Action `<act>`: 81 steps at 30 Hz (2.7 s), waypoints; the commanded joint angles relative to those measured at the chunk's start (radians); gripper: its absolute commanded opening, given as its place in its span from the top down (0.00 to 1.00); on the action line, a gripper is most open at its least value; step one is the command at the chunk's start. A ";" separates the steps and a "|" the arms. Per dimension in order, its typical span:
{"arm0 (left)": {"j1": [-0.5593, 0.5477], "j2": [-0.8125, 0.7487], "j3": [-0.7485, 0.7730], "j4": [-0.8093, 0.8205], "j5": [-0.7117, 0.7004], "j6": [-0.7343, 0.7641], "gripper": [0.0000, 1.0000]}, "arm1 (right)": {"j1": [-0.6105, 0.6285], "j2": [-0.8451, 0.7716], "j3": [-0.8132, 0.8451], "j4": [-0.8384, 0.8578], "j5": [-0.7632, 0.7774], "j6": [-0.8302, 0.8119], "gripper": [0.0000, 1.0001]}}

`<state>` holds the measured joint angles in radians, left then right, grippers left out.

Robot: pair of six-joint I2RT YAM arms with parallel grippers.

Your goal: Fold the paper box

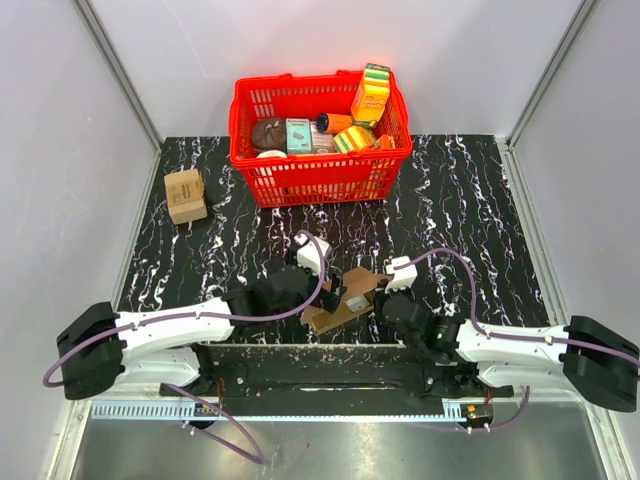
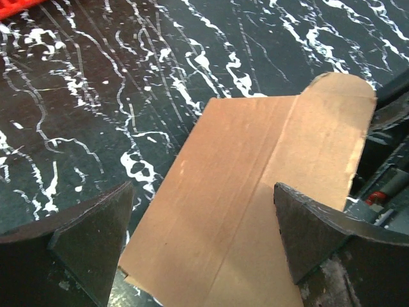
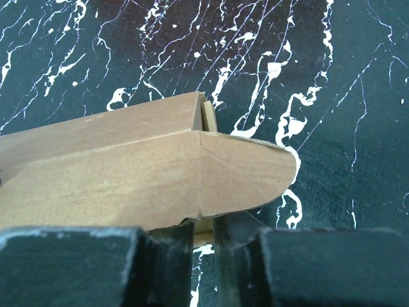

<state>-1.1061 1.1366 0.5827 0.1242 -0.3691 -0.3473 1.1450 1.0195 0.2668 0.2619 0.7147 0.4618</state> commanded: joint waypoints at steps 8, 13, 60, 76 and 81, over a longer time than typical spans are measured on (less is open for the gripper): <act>0.003 0.028 0.049 0.111 0.114 0.022 0.05 | 0.007 -0.100 0.023 -0.102 -0.024 0.070 0.65; 0.005 0.043 0.049 0.109 0.128 0.031 0.05 | 0.007 -0.192 0.038 -0.222 -0.061 0.138 0.62; -0.011 0.290 0.000 0.147 0.248 0.004 0.11 | 0.007 -0.460 0.256 -0.642 -0.103 0.152 0.58; -0.011 0.013 -0.020 0.057 0.165 0.033 0.10 | -0.094 -0.224 0.341 -0.698 -0.206 0.115 0.45; -0.009 -0.112 -0.017 -0.032 0.110 -0.024 0.08 | -0.275 -0.151 0.361 -0.616 -0.424 -0.011 0.39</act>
<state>-1.1126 1.1095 0.5484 0.1539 -0.1925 -0.3290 0.9741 0.8406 0.5735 -0.4255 0.4625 0.5606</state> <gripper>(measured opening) 0.908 0.586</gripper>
